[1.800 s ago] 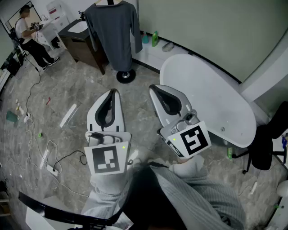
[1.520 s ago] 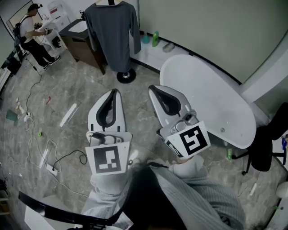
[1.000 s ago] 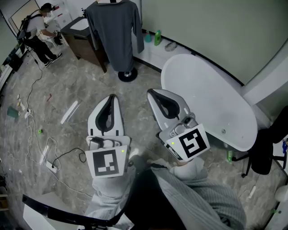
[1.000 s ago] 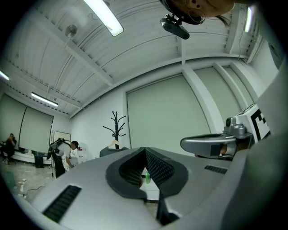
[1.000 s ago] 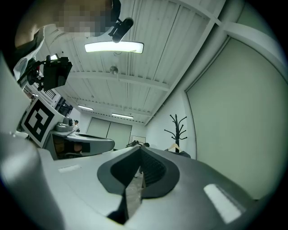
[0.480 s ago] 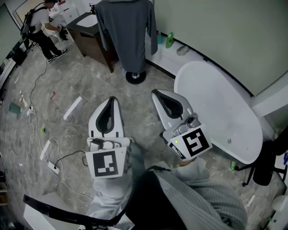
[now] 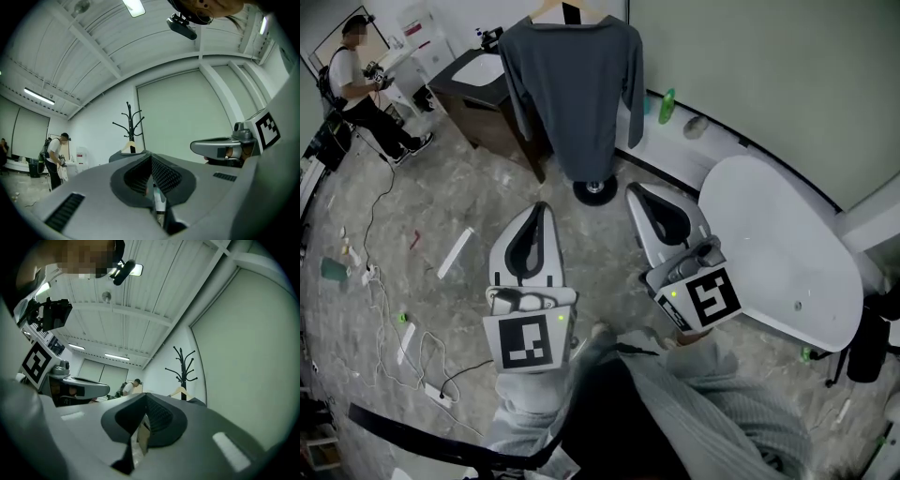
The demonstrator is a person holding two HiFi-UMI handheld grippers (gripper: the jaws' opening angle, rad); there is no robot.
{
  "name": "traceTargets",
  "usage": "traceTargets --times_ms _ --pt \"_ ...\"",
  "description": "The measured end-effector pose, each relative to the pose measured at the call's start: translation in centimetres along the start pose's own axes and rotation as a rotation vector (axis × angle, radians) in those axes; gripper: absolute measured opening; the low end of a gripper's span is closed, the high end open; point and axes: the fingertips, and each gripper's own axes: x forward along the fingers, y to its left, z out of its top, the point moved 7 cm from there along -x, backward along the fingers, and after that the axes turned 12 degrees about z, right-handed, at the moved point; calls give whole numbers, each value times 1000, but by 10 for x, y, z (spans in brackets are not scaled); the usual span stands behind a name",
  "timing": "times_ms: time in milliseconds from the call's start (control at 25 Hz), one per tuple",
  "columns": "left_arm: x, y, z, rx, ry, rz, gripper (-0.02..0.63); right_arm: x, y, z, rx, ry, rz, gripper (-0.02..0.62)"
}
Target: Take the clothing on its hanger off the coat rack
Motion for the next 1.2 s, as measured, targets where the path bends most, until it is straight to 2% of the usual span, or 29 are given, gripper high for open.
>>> traceTargets --times_ms 280,480,920,1040,1200 --pt "98 40 -45 -26 64 -19 5 79 -55 -54 31 69 -31 3" --pt "185 64 -66 -20 53 -4 5 146 -117 -84 18 56 -31 2" --pt "419 87 -36 1 -26 30 5 296 -311 -81 -69 6 -28 3" --pt "461 86 -40 16 -17 23 5 317 -345 -90 -73 19 -40 3" --pt "497 94 -43 24 -10 -8 5 341 -362 -97 -83 44 -58 3"
